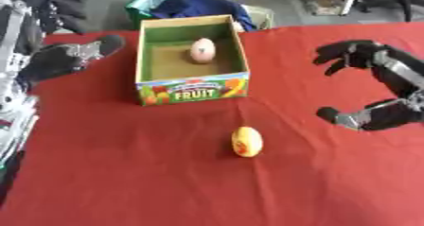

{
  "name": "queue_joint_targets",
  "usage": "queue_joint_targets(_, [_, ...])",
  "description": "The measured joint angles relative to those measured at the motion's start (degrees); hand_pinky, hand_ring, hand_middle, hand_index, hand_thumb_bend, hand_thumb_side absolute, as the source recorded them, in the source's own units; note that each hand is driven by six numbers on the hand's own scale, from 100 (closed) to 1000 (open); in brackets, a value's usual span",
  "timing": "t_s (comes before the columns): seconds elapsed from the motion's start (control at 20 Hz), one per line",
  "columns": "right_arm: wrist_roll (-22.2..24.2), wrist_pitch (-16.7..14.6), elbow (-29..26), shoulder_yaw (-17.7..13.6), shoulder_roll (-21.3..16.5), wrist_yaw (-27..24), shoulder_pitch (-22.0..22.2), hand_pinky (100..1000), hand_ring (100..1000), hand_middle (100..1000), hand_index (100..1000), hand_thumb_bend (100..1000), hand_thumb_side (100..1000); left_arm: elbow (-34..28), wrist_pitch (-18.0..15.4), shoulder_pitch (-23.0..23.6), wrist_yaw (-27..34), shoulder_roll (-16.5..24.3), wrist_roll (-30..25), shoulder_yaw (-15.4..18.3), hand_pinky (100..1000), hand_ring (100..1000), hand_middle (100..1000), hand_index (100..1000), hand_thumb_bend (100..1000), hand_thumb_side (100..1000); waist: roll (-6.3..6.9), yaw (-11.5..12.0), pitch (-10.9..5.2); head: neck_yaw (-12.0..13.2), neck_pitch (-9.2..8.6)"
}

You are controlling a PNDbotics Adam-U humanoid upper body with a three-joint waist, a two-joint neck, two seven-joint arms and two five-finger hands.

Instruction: Pick up objects on the table and place them in the box.

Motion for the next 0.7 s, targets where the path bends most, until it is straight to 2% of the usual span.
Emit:
queue_joint_targets(0.25, [4.3,-3.2,5.5,2.2,2.6,4.4,-1.6,701,839,759,892,478,104,-0.2,-0.1,0.3,-0.1,-0.8,-0.8,0.0,530,619,646,701,918,326,0.31,0.3,0.25,-0.4,0.00])
queue_joint_targets(0.7, [7.2,-6.1,10.2,4.1,6.1,7.8,-3.7,708,840,758,889,488,135,-0.2,0.1,0.3,-0.2,-1.4,-2.3,0.0,529,618,647,702,920,331,0.36,0.6,0.38,-0.9,-0.02])
